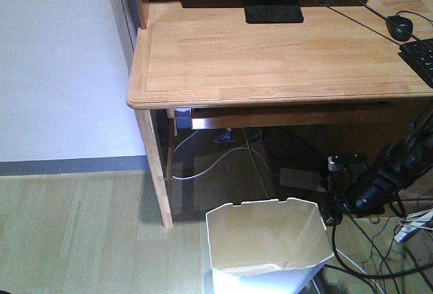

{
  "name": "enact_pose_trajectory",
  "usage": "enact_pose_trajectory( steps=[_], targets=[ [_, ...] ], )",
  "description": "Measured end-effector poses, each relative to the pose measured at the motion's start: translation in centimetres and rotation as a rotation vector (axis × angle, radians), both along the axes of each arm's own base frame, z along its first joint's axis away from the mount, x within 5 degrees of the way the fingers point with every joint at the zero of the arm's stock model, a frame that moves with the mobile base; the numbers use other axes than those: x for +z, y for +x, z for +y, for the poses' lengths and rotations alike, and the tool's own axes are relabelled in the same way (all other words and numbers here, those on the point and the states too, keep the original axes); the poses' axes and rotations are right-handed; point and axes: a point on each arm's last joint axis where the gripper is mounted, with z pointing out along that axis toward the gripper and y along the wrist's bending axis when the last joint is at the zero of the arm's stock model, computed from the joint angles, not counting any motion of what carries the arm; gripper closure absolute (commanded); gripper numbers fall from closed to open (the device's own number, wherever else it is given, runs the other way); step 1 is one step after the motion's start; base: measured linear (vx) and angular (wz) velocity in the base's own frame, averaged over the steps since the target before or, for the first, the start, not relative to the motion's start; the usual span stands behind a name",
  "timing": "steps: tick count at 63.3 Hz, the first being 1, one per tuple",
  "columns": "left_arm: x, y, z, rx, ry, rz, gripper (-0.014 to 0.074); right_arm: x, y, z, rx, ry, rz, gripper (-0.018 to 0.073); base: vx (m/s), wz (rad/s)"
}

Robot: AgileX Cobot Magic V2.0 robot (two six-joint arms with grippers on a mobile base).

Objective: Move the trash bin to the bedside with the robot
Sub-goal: 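Lower the right gripper to the rim of the white trash bin, then close the right gripper on the bin rim and lift it slightly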

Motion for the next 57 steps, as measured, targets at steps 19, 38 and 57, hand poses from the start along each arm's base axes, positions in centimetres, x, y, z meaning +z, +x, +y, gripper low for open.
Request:
enact_pose_trajectory(
  steps=[19,38,57],
  targets=[
    [0.0,0.0,0.0,0.0,0.0,0.0,0.0603,-5.9,1.2,-0.1,-0.013,0.006,0.037,-0.0011,0.0,0.0],
    [0.0,0.0,0.0,0.0,0.0,0.0,0.0603,-11.1,2.7,-0.2,-0.012,0.022,0.043,-0.0011,0.0,0.0],
    [0.0,0.0,0.0,0.0,0.0,0.0,0.0603,-15.1,3.8,1.0,0.031,0.061,0.073,0.0001,0.0,0.0]
  ],
)
